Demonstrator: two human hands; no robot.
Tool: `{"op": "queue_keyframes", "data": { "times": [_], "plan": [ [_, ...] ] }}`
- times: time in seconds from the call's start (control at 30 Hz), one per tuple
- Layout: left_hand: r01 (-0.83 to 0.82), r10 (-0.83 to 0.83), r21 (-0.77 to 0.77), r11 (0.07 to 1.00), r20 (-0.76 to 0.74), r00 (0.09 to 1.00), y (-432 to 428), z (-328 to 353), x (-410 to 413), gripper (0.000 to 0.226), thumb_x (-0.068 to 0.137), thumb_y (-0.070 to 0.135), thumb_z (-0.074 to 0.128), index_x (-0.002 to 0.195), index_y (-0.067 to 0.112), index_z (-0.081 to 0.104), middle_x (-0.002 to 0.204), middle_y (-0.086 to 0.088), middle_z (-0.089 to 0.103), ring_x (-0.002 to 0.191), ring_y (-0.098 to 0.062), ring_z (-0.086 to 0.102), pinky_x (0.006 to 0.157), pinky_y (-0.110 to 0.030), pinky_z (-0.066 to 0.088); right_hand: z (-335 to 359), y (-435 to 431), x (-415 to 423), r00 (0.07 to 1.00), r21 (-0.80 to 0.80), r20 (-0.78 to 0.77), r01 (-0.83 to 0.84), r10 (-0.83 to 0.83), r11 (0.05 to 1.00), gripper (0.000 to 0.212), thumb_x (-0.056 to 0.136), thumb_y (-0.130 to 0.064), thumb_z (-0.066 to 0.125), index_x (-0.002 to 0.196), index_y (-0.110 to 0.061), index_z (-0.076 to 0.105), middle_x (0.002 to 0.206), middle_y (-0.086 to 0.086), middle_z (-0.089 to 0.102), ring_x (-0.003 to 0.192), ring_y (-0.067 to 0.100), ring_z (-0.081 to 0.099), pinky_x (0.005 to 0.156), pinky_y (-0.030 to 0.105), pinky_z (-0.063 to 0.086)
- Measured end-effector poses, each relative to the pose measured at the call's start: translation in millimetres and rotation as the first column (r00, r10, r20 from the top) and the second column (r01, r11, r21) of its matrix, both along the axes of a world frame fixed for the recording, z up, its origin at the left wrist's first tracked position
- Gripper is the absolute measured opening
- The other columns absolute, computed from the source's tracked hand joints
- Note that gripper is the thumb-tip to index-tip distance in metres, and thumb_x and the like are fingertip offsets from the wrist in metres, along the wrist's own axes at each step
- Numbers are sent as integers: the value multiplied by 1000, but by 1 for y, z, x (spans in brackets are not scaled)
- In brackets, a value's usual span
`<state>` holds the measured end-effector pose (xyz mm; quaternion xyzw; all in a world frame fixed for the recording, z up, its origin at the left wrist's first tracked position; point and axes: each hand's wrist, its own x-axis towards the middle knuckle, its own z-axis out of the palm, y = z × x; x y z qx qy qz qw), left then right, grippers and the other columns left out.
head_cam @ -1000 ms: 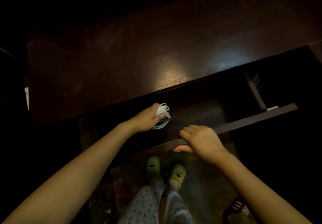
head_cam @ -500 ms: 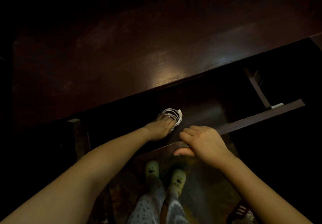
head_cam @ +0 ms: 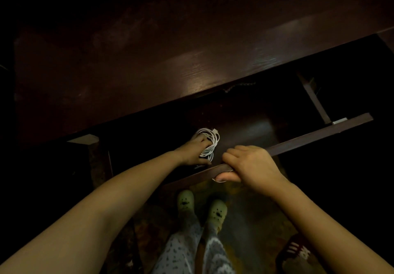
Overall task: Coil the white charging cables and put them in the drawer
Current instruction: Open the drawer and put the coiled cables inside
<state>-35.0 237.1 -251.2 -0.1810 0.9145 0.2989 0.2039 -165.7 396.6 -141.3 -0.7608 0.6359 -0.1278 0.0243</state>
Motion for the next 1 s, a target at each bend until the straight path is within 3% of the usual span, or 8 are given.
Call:
{"op": "queue_keyframes", "data": {
  "times": [0.13, 0.37, 0.53, 0.63, 0.73, 0.83, 1.0],
  "plan": [
    [51, -59, -109, 993, -75, 995, 5, 6, 3, 59, 81, 41, 63, 127, 9, 46, 130, -14, 42, 126, -30, 32, 107, -44, 33, 1, 4, 0, 1000, -4, -1, -3, 3, 1000, 47, 80, -67, 37, 76, -24, 56, 70, -9, 62, 63, 12, 60, 52, 23, 42],
    [-58, 46, -66, 996, -180, 983, 16, 43, 9, 49, 88, 41, 54, 129, 14, 49, 131, -9, 46, 123, -24, 36, 104, -40, 34, 4, 7, 2, 1000, -10, -3, -4, 4, 1000, 45, 80, -66, 37, 80, -25, 57, 72, -10, 64, 64, 8, 61, 52, 20, 42],
    [-308, 333, 137, 941, -220, 917, 25, 90, 12, 33, 92, 37, 50, 117, 17, 60, 122, -6, 57, 117, -19, 43, 100, -33, 36, 5, 5, 2, 1000, -11, 7, 3, -3, 1000, 44, 80, -66, 37, 86, -25, 50, 74, -9, 65, 65, 10, 62, 54, 19, 43],
    [-430, 484, 258, 865, -203, 851, 35, 116, 24, 28, 91, 34, 53, 109, 17, 64, 110, -2, 63, 103, -11, 52, 91, -27, 42, 8, 3, 2, 999, 2, 1, 50, -50, 999, 50, 79, -69, 33, 84, -24, 55, 76, -8, 64, 69, 10, 61, 61, 21, 44],
    [-494, 571, 371, 786, -128, 811, 48, 137, 46, 23, 87, 36, 59, 103, 21, 66, 99, 5, 63, 93, -8, 58, 81, -23, 45, 12, -4, 1, 992, 22, 35, 119, -120, 993, 59, 78, -75, 28, 79, -22, 55, 74, -6, 60, 69, 14, 56, 65, 21, 36],
    [-478, 494, 136, 868, -144, 857, 54, 144, 65, 29, 83, 35, 64, 109, 24, 62, 106, 6, 58, 101, -8, 52, 87, -25, 43, 15, -15, 1, 983, 20, 38, 181, -181, 983, 69, 76, -79, 20, 79, -20, 54, 78, -5, 59, 73, 16, 54, 69, 23, 30],
    [-680, 570, -160, 715, -430, 700, 74, 146, 72, 30, 74, 14, 68, 103, 20, 61, 104, 0, 56, 103, -17, 48, 89, -30, 39, 19, -27, 12, 889, -13, -43, 455, -455, 890, 69, 74, -78, 35, 88, -13, 53, 93, 6, 55, 89, 24, 48, 80, 34, 34]
  ]
}}
